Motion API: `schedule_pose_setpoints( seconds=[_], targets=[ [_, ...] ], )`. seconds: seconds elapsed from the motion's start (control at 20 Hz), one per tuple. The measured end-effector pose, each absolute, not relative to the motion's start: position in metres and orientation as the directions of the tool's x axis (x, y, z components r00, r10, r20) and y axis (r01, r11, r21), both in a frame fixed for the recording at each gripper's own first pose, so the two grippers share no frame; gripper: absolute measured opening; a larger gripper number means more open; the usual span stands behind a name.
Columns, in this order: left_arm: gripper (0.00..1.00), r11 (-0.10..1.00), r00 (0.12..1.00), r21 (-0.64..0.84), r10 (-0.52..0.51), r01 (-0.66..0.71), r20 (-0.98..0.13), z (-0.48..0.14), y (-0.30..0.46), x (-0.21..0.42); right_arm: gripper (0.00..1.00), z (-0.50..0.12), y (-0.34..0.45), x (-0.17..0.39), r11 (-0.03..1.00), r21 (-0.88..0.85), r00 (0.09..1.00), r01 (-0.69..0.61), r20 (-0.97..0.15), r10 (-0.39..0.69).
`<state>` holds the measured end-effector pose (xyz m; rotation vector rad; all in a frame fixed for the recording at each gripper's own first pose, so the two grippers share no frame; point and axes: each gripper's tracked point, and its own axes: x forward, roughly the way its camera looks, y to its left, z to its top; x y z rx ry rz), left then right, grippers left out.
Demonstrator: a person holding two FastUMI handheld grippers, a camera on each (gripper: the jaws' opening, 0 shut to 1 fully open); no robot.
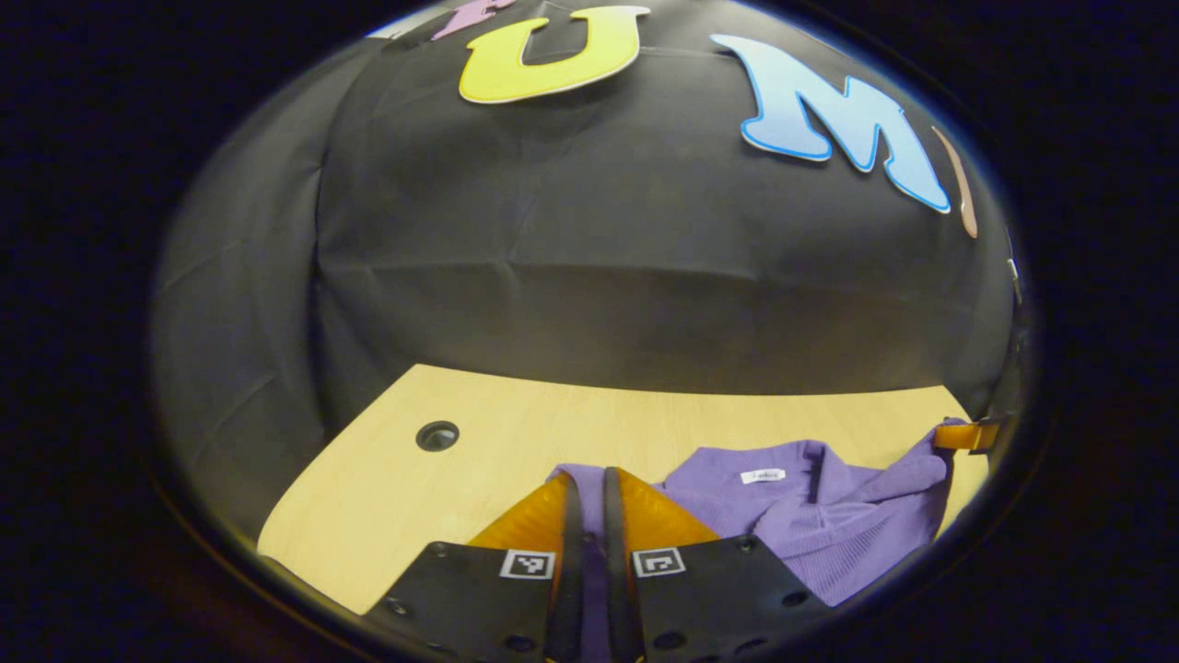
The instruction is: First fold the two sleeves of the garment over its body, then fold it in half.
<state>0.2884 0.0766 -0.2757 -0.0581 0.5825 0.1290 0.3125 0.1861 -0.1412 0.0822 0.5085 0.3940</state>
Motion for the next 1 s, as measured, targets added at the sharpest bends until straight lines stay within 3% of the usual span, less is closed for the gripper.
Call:
schedule_pose_setpoints(
  seconds=[0.1, 0.15, 0.2, 0.25, 0.35, 0.4, 0.45, 0.5, 0.65, 0.7, 1.0],
  targets=[
    [0.24, 0.990, 0.827, -0.027, 0.104, -0.142, -0.552, -0.273, 0.077, 0.286, 0.18, -0.135, 0.181, 0.311, 0.927, 0.155, 0.809, -0.341, -0.453, 0.373],
    [0.39, 0.989, 0.830, -0.044, 0.094, -0.142, -0.549, -0.269, 0.076, 0.285, 0.27, -0.129, 0.178, 0.309, 0.931, 0.142, 0.817, -0.337, -0.446, 0.364],
    [0.48, 0.988, 0.833, -0.065, 0.080, -0.138, -0.547, -0.265, 0.072, 0.282, 0.27, -0.121, 0.173, 0.305, 0.934, 0.129, 0.826, -0.335, -0.438, 0.356],
    [0.57, 0.988, 0.836, -0.077, 0.073, -0.137, -0.544, -0.261, 0.070, 0.280, 0.34, -0.113, 0.170, 0.301, 0.936, 0.118, 0.836, -0.332, -0.423, 0.349],
    [0.75, 0.988, 0.849, -0.081, 0.069, -0.130, -0.525, -0.248, 0.069, 0.273, 0.57, -0.098, 0.164, 0.291, 0.941, 0.097, 0.857, -0.323, -0.393, 0.335],
    [0.75, 0.989, 0.854, -0.078, 0.069, -0.127, -0.515, -0.242, 0.069, 0.271, 0.64, -0.090, 0.162, 0.284, 0.943, 0.089, 0.865, -0.321, -0.378, 0.330],
    [0.84, 0.990, 0.863, -0.079, 0.061, -0.116, -0.502, -0.234, 0.066, 0.266, 0.82, -0.083, 0.160, 0.278, 0.946, 0.079, 0.875, -0.314, -0.364, 0.320],
    [0.93, 0.991, 0.869, -0.080, 0.051, -0.104, -0.491, -0.225, 0.064, 0.260, 0.89, -0.076, 0.157, 0.269, 0.950, 0.067, 0.885, -0.305, -0.348, 0.309],
    [0.96, 0.994, 0.893, -0.085, 0.021, -0.066, -0.451, -0.198, 0.058, 0.242, 0.87, -0.054, 0.155, 0.238, 0.954, 0.052, 0.905, -0.296, -0.304, 0.298],
    [0.98, 0.994, 0.900, -0.093, 0.010, -0.056, -0.436, -0.188, 0.056, 0.235, 0.91, -0.046, 0.154, 0.227, 0.955, 0.045, 0.911, -0.295, -0.288, 0.295],
    [0.95, 0.996, 0.940, -0.092, -0.040, 0.009, -0.340, -0.130, 0.053, 0.191, 0.91, 0.002, 0.151, 0.154, 0.959, 0.012, 0.942, -0.284, -0.184, 0.281]
  ],
)
